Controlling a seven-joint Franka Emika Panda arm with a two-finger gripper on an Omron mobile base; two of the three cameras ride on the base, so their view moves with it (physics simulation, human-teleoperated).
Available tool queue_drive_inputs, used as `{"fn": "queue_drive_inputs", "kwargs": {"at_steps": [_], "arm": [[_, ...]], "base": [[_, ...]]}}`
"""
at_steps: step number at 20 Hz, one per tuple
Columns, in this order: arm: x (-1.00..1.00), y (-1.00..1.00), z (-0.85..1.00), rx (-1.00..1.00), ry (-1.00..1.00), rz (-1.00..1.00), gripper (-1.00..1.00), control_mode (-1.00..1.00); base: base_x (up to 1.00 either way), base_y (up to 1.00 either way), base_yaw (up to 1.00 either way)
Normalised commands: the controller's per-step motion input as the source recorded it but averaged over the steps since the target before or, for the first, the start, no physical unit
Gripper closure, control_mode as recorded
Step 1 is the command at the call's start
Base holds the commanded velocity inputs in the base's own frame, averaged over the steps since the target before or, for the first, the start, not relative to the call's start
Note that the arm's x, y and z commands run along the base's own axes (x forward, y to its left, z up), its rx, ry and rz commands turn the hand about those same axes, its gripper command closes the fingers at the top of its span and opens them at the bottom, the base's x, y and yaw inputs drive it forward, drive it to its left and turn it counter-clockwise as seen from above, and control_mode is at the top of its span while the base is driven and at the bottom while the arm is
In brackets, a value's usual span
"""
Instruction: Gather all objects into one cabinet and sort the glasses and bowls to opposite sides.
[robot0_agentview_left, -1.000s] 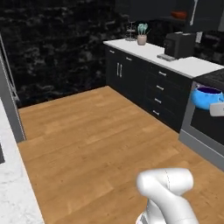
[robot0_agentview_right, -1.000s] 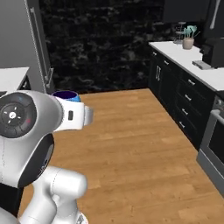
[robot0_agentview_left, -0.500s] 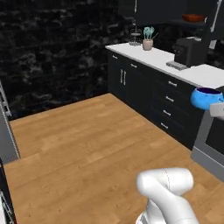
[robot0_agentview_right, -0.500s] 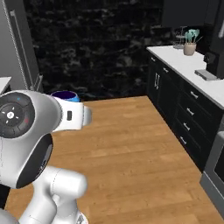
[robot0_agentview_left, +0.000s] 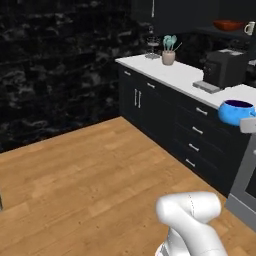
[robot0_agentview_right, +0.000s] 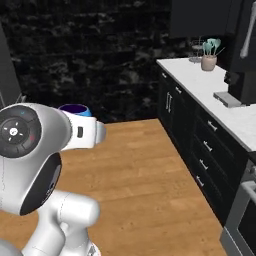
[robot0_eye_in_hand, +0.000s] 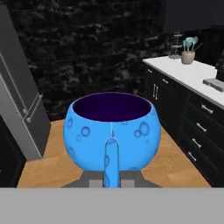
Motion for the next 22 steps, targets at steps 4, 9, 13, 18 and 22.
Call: {"fn": "queue_drive_inputs", "kwargs": {"at_steps": [4, 9, 13, 18, 22], "arm": [[0.0, 0.0, 0.0, 0.0, 0.0, 0.0, 1.0, 1.0], [0.0, 0.0, 0.0, 0.0, 0.0, 0.0, 1.0, 1.0], [0.0, 0.0, 0.0, 0.0, 0.0, 0.0, 1.0, 1.0], [0.0, 0.0, 0.0, 0.0, 0.0, 0.0, 1.0, 1.0], [0.0, 0.0, 0.0, 0.0, 0.0, 0.0, 1.0, 1.0]], "base": [[1.0, -0.24, -0.07], [1.0, -0.17, -0.19], [1.0, 0.0, -0.38], [1.0, 0.03, -0.48], [1.0, 0.35, -0.58]]}}
